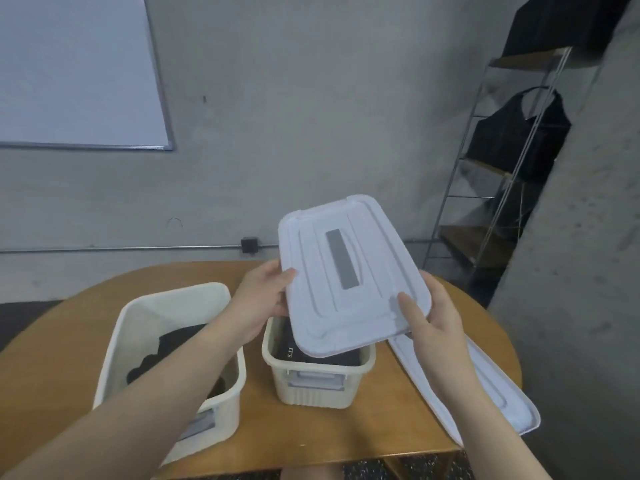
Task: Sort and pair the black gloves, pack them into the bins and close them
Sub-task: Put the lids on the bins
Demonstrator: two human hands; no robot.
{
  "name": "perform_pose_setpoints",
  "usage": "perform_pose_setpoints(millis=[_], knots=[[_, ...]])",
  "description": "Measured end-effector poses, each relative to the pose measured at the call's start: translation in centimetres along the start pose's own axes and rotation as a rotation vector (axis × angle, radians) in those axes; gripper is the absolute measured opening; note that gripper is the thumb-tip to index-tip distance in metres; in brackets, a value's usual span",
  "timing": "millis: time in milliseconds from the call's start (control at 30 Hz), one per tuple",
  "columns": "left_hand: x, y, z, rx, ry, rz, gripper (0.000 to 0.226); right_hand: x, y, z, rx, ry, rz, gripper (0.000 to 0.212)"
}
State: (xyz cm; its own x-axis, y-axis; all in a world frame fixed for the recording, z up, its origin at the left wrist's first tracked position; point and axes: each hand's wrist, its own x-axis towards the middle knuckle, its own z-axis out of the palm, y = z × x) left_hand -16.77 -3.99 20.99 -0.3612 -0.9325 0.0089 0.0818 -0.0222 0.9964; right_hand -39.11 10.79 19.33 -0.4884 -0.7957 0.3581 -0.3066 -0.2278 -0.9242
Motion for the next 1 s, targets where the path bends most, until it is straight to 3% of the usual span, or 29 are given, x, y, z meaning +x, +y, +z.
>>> perform_pose_setpoints(millis=[100,233,433,667,867,1000], knots=[[0.8,-0.9,-0.6,0.150,0.050,-0.032,0.017,0.0,1.8,0.6,-0.042,-0.089,0.046,0.033],[1.7,-2.2,-1.5,0.441,0.094,0.010,0.025,-0.7,3.9,1.6,-0.135,-0.203,0.123,0.050],[3.4,-4.8,-2.3,0.646,0.060,-0.015,0.031,-1.2,6.0,2.3,-0.144,-0.300,0.164,0.061],[4.5,-5.6,-2.5,0.764,0.026,-0.017,0.031,-1.9,8.1,2.8,-0.364,-0.298,0.174,0.075],[4.7,-5.8,-3.2,0.756,-0.012,-0.141,0.028,-3.8,9.7,3.8,-0.270,-0.282,0.223,0.082],[5.2,-5.6,-3.6,0.831,-0.059,-0.196,0.027,-4.4,9.5,4.1,-0.156,-0.257,0.239,0.071]])
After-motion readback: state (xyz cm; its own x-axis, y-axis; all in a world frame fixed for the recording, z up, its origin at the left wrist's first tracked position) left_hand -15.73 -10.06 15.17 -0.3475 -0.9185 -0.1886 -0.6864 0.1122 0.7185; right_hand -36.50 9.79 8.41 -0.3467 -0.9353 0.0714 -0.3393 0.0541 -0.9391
